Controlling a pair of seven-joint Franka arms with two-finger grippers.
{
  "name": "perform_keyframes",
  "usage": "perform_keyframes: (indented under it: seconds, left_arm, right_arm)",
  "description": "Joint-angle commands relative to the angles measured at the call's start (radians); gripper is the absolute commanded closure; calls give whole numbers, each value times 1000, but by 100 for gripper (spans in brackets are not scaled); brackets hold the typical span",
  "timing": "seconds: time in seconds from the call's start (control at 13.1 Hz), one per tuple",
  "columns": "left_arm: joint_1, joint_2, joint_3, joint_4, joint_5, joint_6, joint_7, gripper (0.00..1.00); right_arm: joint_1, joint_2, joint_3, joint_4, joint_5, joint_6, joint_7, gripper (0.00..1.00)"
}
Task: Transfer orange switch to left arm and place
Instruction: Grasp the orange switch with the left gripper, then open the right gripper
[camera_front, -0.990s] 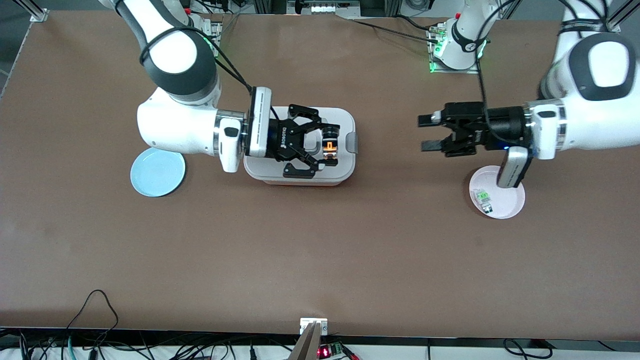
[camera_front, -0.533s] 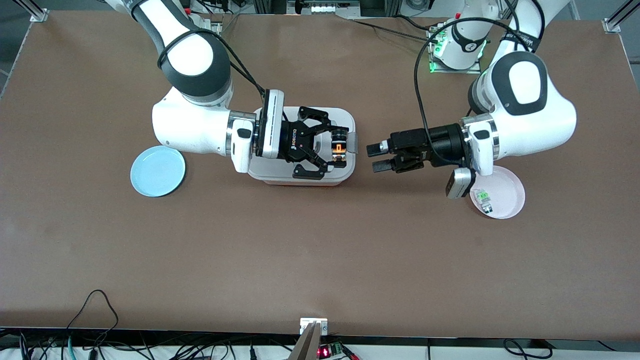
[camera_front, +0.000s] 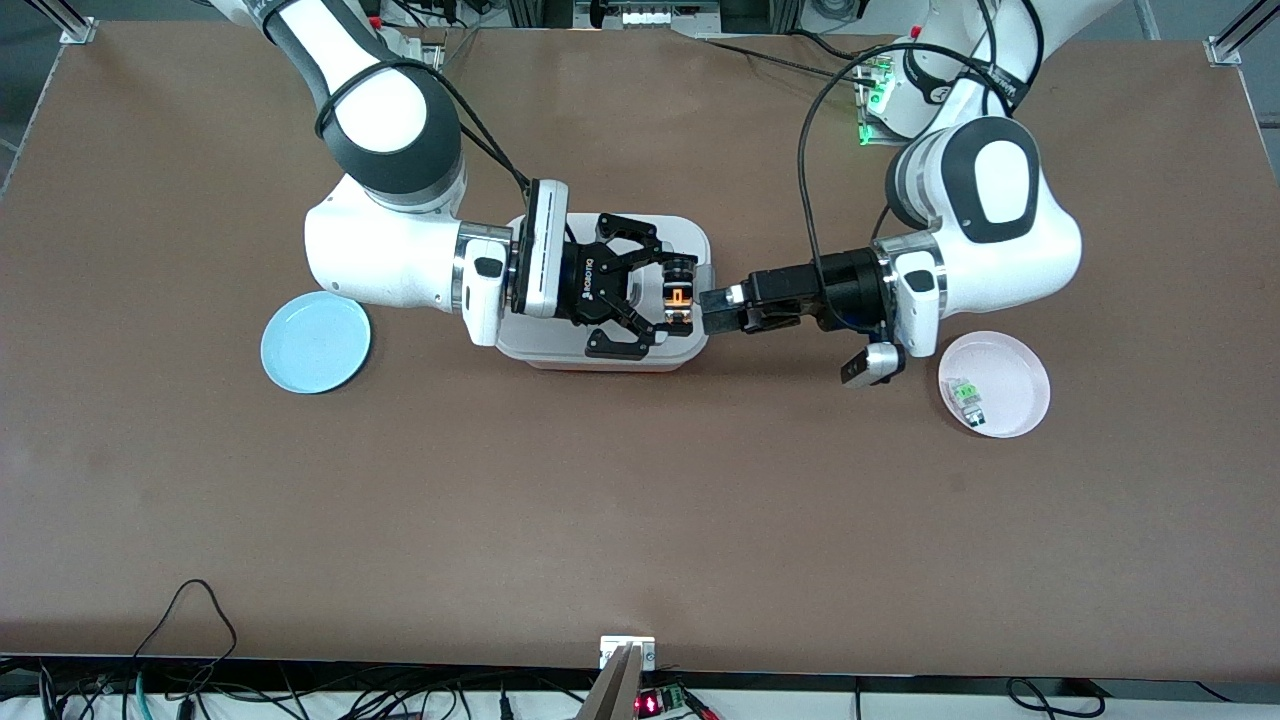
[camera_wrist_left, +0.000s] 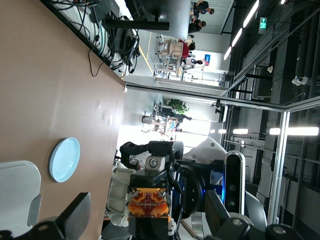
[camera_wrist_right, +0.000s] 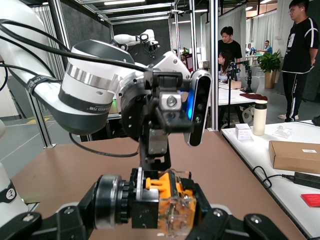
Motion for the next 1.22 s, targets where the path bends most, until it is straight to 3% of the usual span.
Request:
perform_keyframes:
  seconds: [0.0,0.3,0.38,0.76,0.91,1.14]
  left_arm:
    - [6,-3,-9,-10,-33,9,30,1]
    - [-2,9,-35,-10,-34,0,30,7]
    - [-8,9,-35,-10,-33,0,30,14]
    - [-4,26,-35,-10,-25,-1,106,66]
    - [-1,25,-35,-10,-27,-1,107,69]
    - [6,20,-35,-8,-27,-1,97,87]
  right_arm:
    - [6,14,5,23,26,14,-18,71]
    - [6,14,5,21,21,14,-19,71]
    - [6,14,5,21,21,14,-19,71]
    - [6,14,5,18,21,14,-19,71]
    - [7,14,5,18,23,14,-18,69]
    - [6,14,5,18,24,12,-7,60]
